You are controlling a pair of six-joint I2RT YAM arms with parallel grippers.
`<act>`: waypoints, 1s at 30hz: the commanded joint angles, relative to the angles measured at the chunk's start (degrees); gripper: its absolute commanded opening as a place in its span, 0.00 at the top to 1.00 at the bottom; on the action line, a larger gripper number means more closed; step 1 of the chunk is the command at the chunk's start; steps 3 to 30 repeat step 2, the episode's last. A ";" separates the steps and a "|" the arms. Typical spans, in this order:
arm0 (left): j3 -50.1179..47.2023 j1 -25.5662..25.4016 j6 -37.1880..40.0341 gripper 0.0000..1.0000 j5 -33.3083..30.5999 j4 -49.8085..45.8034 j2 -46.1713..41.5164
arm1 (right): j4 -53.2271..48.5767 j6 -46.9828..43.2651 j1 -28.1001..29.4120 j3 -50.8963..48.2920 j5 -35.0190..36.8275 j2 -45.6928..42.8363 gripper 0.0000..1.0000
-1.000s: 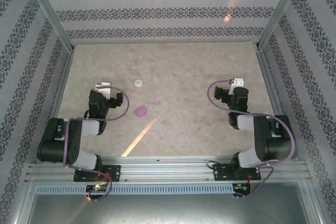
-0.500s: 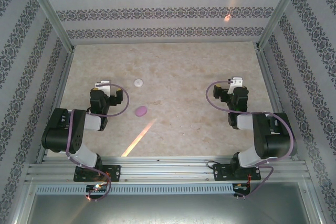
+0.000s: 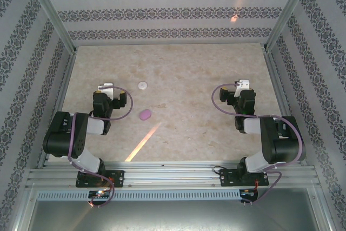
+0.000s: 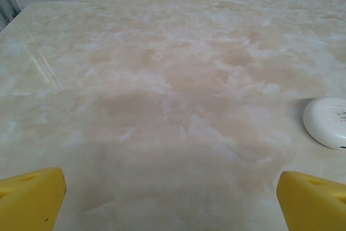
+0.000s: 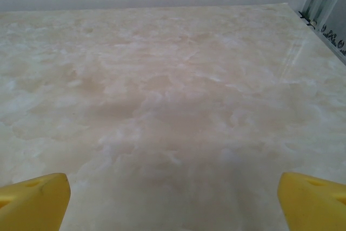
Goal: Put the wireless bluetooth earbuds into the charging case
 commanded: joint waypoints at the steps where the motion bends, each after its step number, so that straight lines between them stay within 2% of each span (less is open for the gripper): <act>1: 0.39 0.62 -0.82 0.00 -0.02 0.02 -0.26 | 1.47 -0.92 0.45 0.16 -0.11 0.18 0.02; 30: 0.44 0.62 -0.82 0.00 0.10 0.06 -0.28 | 1.54 -0.92 0.46 0.16 -0.14 0.14 0.02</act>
